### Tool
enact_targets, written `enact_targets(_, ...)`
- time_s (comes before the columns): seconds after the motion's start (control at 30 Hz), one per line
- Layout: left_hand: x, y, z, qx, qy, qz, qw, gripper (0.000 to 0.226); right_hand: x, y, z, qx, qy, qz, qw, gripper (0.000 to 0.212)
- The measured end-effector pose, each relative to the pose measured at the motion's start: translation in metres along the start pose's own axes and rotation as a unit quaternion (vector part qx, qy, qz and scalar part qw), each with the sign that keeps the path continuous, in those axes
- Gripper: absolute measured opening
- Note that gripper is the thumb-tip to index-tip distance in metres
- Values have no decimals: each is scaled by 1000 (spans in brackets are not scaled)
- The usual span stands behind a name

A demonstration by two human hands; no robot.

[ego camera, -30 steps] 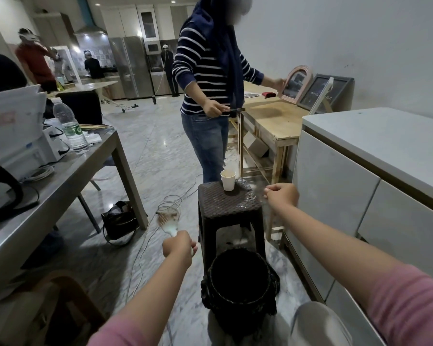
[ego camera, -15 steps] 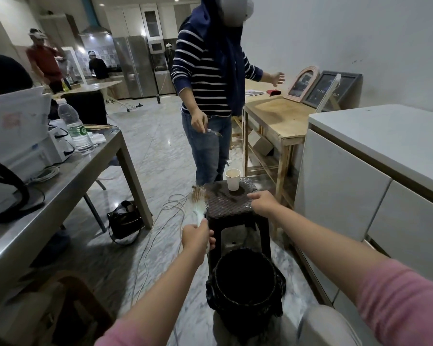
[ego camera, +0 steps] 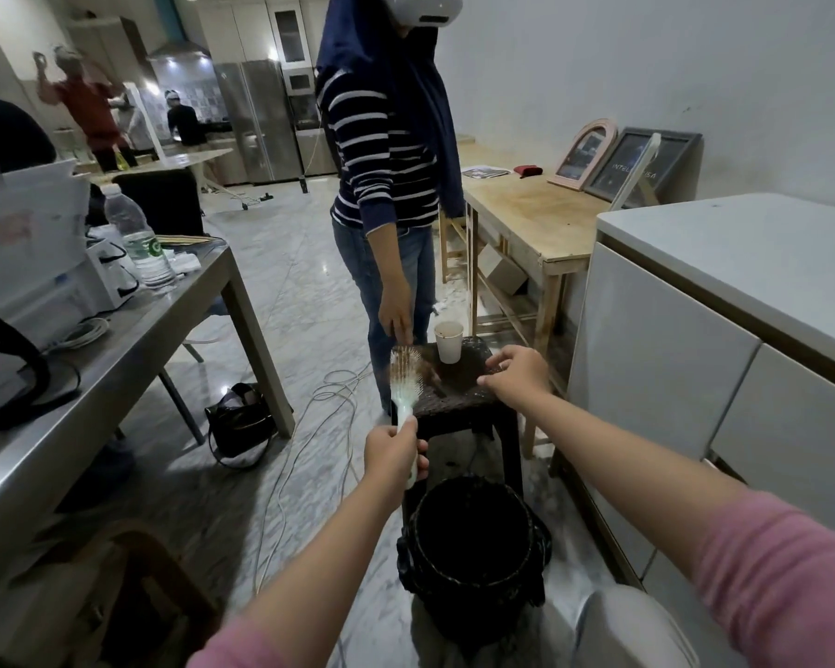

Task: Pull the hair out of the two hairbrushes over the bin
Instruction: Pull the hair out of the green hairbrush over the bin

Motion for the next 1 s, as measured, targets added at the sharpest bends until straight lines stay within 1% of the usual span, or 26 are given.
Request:
enact_targets(0.07, -3, 0, -1, 6, 5, -2, 1000, 36, 1, 3, -3, 20, 14, -19, 1000, 40)
enact_targets(0.1, -4, 1, -2, 10, 12, -3, 1000, 36, 1, 4, -5, 32, 15, -26, 999, 46)
enact_targets(0.2, -7, 5, -2, 9, 15, -13, 1000, 33, 2, 7, -11, 67, 11, -41, 997, 53)
enact_targets(0.33, -13, 13, -1, 6, 8, -58, 998, 29, -4, 15, -21, 78, -35, -94, 992, 66)
enact_targets(0.43, -16, 23, 3, -7, -15, -91, 996, 27, -7, 17, -29, 84, -81, -109, 987, 73)
enact_targets(0.5, -18, 29, 5, -21, -24, -107, 994, 24, -4, 18, -35, 87, -93, -98, 987, 66)
enact_targets(0.63, -21, 34, 9, -48, -32, -100, 993, 25, 0, 21, -43, 88, -46, -6, 995, 26)
enact_targets(0.7, -23, 35, 10, -48, -33, -95, 994, 28, 1, 26, -48, 97, -18, 15, 995, 14)
enact_targets(0.83, -19, 32, 11, -32, -23, -63, 997, 33, 4, 29, -51, 92, 6, 30, 995, 10)
enact_targets(1.0, -11, 28, 12, 6, 22, 2, 1000, 35, 10, 31, -49, 76, -31, 37, 996, 9)
Point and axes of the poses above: each hand's wrist, its own y-axis away from the middle knuckle, its own x-axis out of the back of the hand, z = x × y, the point moved 5 cm from there along -y, towards the middle knuckle, and after that the axes turned 11 degrees about y, right-handed, at the moved point
